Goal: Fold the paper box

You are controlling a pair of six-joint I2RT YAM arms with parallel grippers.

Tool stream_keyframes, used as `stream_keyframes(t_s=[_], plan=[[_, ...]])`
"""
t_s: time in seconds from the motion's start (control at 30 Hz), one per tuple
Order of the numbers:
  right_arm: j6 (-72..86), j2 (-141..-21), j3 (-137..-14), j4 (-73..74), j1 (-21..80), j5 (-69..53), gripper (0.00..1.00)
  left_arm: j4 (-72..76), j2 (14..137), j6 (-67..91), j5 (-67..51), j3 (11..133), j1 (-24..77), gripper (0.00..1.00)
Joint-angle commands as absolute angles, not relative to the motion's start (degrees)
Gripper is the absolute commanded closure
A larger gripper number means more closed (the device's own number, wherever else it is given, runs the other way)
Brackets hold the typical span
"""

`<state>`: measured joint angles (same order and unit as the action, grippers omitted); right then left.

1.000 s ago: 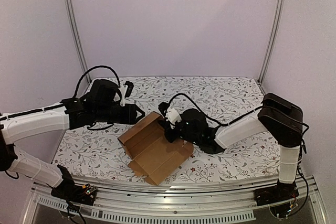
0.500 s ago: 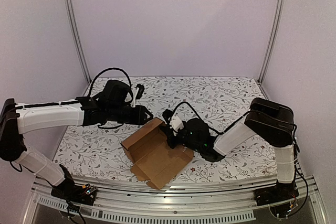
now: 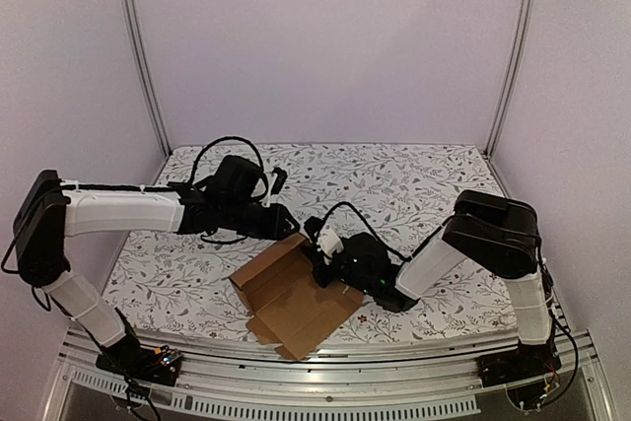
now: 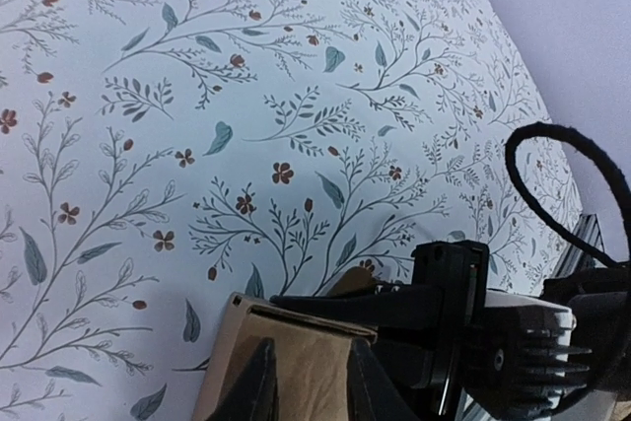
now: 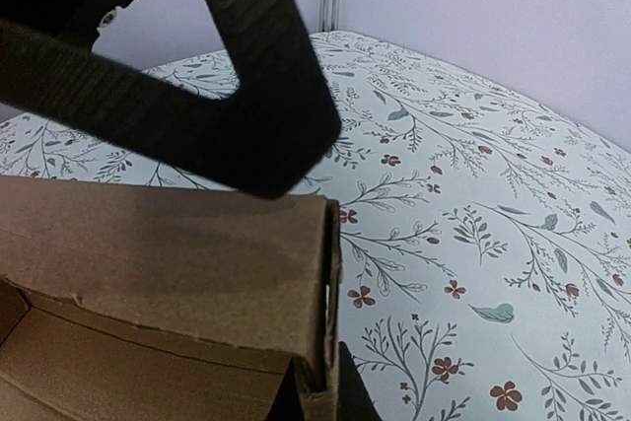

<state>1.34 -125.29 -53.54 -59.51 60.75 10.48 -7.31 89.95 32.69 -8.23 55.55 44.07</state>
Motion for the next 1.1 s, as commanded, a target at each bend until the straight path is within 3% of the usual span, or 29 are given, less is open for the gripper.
stream_keyframes(t_s=[0.0, 0.2, 0.5, 0.67, 1.0, 1.07], plan=[[2.02, -127.64, -54.05, -61.43, 61.32, 12.39, 1.0, -6.2, 92.43, 32.92, -9.16, 57.1, 44.22, 0.77], [2.02, -128.9, -53.97, -62.07, 61.52, 12.7, 0.98, -6.56, 94.81, 32.88, -8.23, 57.17, 45.8, 0.83], [2.49, -129.73, -53.66, -62.49, 61.88, 13.59, 0.81, -8.07, 96.53, 32.86, -6.5, 57.7, 48.08, 0.95], [2.55, -129.4, -53.1, -62.73, 61.97, 14.12, 0.77, -9.02, 96.9, 32.84, -4.94, 57.62, 48.95, 1.0], [2.64, -128.37, -51.8, -63.85, 62.12, 15.59, 0.77, -10.52, 96.5, 32.71, -2.88, 57.75, 49.04, 1.0], [2.59, -128.04, -51.53, -63.95, 62.3, 16.45, 0.83, -10.7, 96.42, 32.76, -2.64, 57.83, 49.04, 1.0]])
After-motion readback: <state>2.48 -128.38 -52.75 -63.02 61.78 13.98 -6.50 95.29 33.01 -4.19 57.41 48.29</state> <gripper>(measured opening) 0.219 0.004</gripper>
